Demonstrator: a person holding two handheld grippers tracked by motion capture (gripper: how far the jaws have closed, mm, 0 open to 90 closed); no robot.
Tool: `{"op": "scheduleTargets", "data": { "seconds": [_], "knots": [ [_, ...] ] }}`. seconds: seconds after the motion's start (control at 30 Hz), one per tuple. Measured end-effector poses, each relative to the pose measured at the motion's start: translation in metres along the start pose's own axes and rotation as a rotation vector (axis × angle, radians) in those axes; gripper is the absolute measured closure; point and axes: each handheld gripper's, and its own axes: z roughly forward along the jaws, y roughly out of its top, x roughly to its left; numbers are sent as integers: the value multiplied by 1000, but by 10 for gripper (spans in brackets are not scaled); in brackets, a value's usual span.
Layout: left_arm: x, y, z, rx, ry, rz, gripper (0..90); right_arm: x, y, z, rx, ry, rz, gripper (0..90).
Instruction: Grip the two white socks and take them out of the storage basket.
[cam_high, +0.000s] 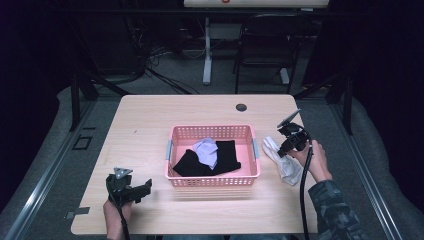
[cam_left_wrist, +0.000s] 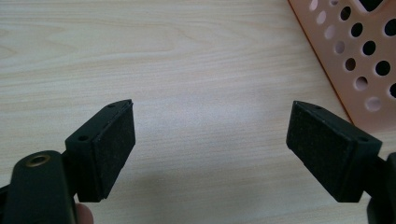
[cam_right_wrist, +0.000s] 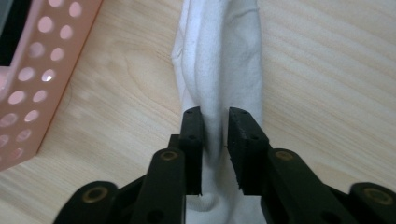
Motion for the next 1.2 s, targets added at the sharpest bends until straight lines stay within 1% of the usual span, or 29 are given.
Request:
{"op": "scheduleTargets", "data": {
  "seconds": [0.03,0.07,0.1,0.13,0.2,0.23,0.27,0.3,0.33,0.37,0.4,0.43,0.47,0.5,0.53,0.57,0.6,0.63,0.67,0.73,0.77,0.83,0.93,0.97,1.0,1.03,1.1,1.13,1.2],
  "knots": [
    [0,0,0,1,-1,1,156,1,-1,-6,-21,-1,0,637],
    [0,0,0,1,-1,1,156,1,-1,-6,-21,-1,0,637],
    [0,0,0,1,-2,3,156,3,-4,-16,-47,-8,1,531],
    [0,0,0,1,-2,3,156,4,-5,-22,-45,-13,-10,498],
    [0,0,0,1,-2,1,156,9,-11,-30,-85,-3,-11,362],
    [0,0,0,1,-2,1,156,9,-11,-30,-85,-3,-11,362],
    [0,0,0,2,-2,1,156,13,-17,-39,-94,8,-39,282],
    [-1,0,0,2,-3,1,156,15,-20,-43,-113,8,-46,236],
    [-1,0,0,2,-2,5,156,17,-24,-47,-126,11,-53,163],
    [-1,0,0,2,-2,5,156,17,-24,-47,-126,11,-53,163],
    [-1,0,0,3,-2,8,156,20,-32,-51,-143,19,-55,102],
    [-1,0,0,4,-1,7,156,22,-37,-51,-173,30,-45,49],
    [-1,0,0,4,-1,7,156,22,-37,-51,-173,30,-45,49],
    [-1,0,0,3,-2,6,156,23,-45,-53,-155,26,-65,0],
    [-1,0,0,4,-2,1,156,24,-50,-54,-168,34,-64,0],
    [-1,0,0,4,-2,1,156,24,-50,-54,-168,34,-64,0],
    [-1,0,0,4,-2,6,156,24,-60,-55,-176,30,-69,0],
    [-1,0,0,6,-2,9,156,23,-65,-55,-181,37,-66,0],
    [-1,0,0,6,-2,9,156,23,-65,-55,-181,37,-66,0],
    [-2,0,0,4,-3,9,156,22,-76,-53,-210,48,-53,0],
    [-2,0,1,6,-2,12,156,21,-89,-48,-234,33,-48,0],
    [-1,0,1,10,1,13,156,19,-98,-44,-252,28,-45,0],
    [-1,-1,1,10,0,11,157,15,-113,-33,-309,43,-7,0],
    [-1,0,2,14,1,13,157,15,-113,-33,-309,43,-7,0],
    [-2,0,2,9,1,9,157,13,-118,-29,-322,38,-4,0],
    [-3,0,2,13,-1,18,156,11,-121,-25,-322,36,-6,0],
    [-4,1,3,15,0,20,156,9,-123,-24,-354,53,12,0],
    [-4,1,3,15,0,20,156,8,-123,-23,-356,60,10,0],
    [-4,1,3,14,1,20,156,8,-122,-21,-353,55,9,0]
  ]
}}
